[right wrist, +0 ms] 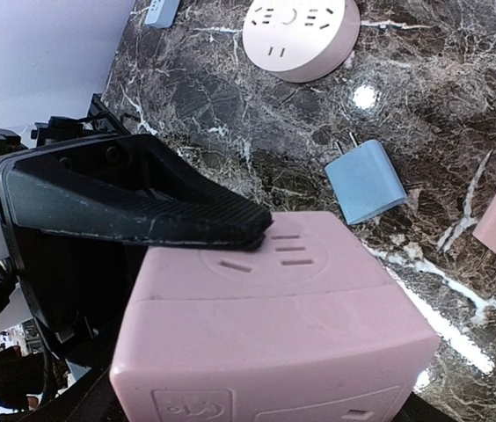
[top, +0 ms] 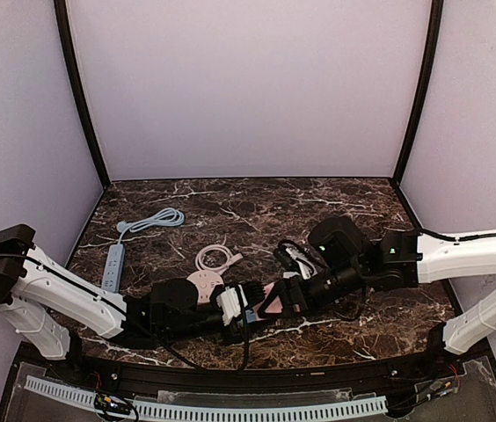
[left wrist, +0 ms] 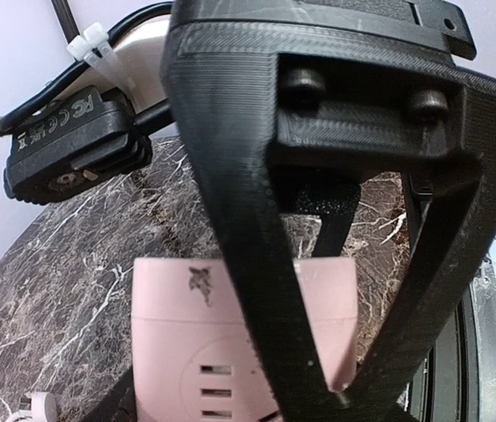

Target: Insert the plug

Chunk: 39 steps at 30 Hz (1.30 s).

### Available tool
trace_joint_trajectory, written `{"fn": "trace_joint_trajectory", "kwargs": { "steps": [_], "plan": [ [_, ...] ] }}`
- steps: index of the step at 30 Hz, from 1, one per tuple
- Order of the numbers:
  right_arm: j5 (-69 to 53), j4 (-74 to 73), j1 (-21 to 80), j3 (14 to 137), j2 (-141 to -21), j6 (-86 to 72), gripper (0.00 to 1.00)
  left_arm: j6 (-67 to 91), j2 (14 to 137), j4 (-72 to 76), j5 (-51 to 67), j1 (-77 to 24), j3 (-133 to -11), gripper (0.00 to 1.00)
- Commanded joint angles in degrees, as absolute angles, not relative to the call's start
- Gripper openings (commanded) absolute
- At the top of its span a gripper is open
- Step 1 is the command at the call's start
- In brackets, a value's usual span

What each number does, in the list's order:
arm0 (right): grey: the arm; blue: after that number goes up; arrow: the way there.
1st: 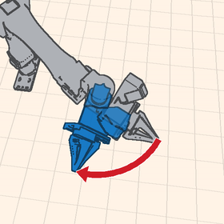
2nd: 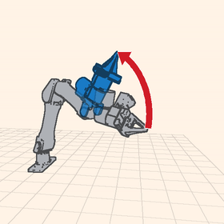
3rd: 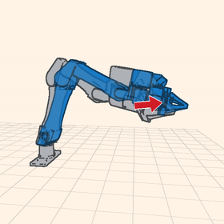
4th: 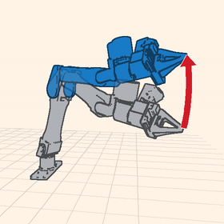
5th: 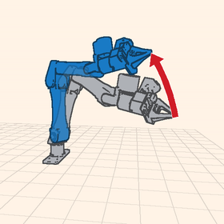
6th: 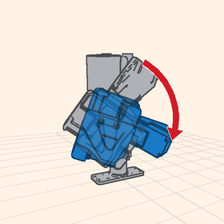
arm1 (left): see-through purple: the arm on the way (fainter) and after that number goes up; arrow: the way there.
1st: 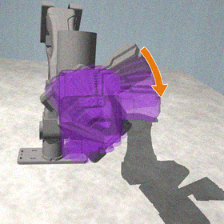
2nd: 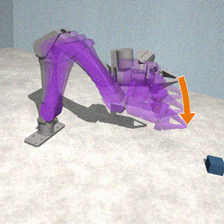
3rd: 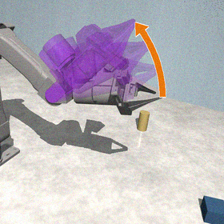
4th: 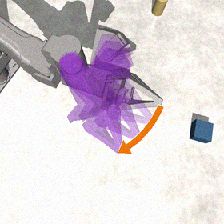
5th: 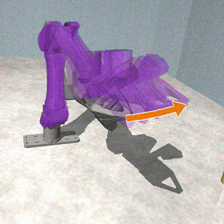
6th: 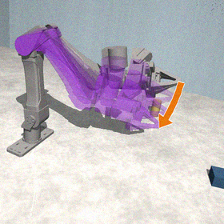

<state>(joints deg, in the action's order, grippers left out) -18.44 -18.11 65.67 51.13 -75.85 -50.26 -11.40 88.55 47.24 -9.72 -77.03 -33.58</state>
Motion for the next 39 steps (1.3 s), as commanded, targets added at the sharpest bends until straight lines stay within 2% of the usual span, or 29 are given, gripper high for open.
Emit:
{"fn": "trace_joint_trajectory", "kwargs": {
  "steps": [1, 6, 10, 16, 19, 21, 23, 24, 27, 29, 37, 39],
  "plan": [
    [-15.7, -15.1, 66.4, 53.4, -74.2, -50.5, 0.8, -11.3, 88.1, 49.6, -9.3, -77.2, -32.7, 0.2],
    [-14.3, -15.1, 66.4, 53.6, -74.3, -50.4, 0.86, -11.2, 88.1, 50.2, -8.9, -77.2, -32.4, 0.2],
    [-14.5, -15.1, 66.4, 53.7, -74.9, -50.4, 0.8, -11.3, 88.1, 49.6, -8.6, -77.3, -32.6, 0.2],
    [-15.8, -15.1, 66.4, 54.1, -75.5, -49.6, 0.48, -11.4, 88.6, 49.7, -8.7, -77.3, -32.6, 0.2],
    [-15.6, -15.1, 66.4, 54.2, -75.6, -49.2, 0.35, -11.5, 88.8, 49.4, -9.1, -77.3, -32.7, 0.21],
    [-15.6, -15.6, 66.4, 54.4, -75.7, -48.7, 0.26, -10.9, 88.8, 48.2, -10.2, -77.3, -33.1, 0.26],
    [-14.3, -16.7, 66.4, 54.6, -75.4, -48.1, 0.2, -10.0, 88.4, 46.9, -12.1, -77.3, -33.3, 0.42],
    [-13.3, -17.2, 66.4, 54.5, -75.0, -47.8, 0.19, -9.6, 88.1, 46.5, -13.1, -77.3, -33.1, 0.57],
    [-9.5, -19.6, 66.3, 53.9, -73.5, -46.8, 0.17, -8.0, 87.2, 47.6, -15.1, -77.3, -31.9, 0.81],
    [-7.5, -21.3, 66.0, 53.6, -72.5, -46.0, 0.16, -7.0, 86.9, 47.3, -18.0, -77.3, -32.0, 0.88],
    [-1.3, -27.1, 63.4, 51.0, -67.2, -44.4, 0.06, -1.7, 85.0, 34.7, -29.6, -77.2, -36.9, 0.91],
    [-0.2, -28.4, 63.0, 50.2, -65.6, -44.2, 0.04, -0.5, 83.9, 31.4, -33.3, -77.1, -37.8, 0.95]
  ]
}}
